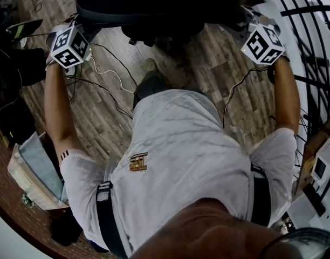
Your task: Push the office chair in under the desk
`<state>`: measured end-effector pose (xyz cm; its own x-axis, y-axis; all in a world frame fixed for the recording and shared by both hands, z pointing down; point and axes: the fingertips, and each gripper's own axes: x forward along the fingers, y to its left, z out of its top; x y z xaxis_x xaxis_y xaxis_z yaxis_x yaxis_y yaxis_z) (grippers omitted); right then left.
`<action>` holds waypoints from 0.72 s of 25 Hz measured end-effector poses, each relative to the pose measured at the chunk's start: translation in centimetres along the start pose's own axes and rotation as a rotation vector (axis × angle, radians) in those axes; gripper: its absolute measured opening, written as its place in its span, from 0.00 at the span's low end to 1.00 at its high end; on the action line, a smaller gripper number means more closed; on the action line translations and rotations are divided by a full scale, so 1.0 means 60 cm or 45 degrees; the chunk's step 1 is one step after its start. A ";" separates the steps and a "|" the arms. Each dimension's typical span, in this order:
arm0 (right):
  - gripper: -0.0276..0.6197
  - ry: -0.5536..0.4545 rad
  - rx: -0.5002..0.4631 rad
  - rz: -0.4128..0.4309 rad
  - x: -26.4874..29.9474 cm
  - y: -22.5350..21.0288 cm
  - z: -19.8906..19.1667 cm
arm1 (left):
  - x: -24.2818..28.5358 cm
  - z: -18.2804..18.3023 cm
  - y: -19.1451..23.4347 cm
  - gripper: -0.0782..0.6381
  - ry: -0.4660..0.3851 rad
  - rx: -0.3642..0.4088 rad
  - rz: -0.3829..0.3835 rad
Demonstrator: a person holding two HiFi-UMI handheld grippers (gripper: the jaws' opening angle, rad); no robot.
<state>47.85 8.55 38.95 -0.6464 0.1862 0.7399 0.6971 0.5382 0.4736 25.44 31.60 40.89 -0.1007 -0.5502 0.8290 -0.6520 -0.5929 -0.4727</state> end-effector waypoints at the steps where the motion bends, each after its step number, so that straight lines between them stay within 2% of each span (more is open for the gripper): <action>1: 0.21 0.006 0.006 -0.005 0.007 -0.014 -0.003 | 0.009 -0.005 0.017 0.25 -0.004 0.011 -0.009; 7: 0.21 0.034 0.053 -0.010 0.056 -0.094 -0.014 | 0.053 -0.047 0.118 0.25 -0.028 0.056 -0.022; 18: 0.21 0.095 0.136 -0.084 0.153 -0.231 -0.018 | 0.120 -0.134 0.288 0.25 -0.066 0.129 -0.037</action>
<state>32.58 1.91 39.66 -0.6619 0.0879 0.7444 0.6146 0.6322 0.4718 7.39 22.13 41.08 -0.0423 -0.5602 0.8273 -0.5746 -0.6637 -0.4788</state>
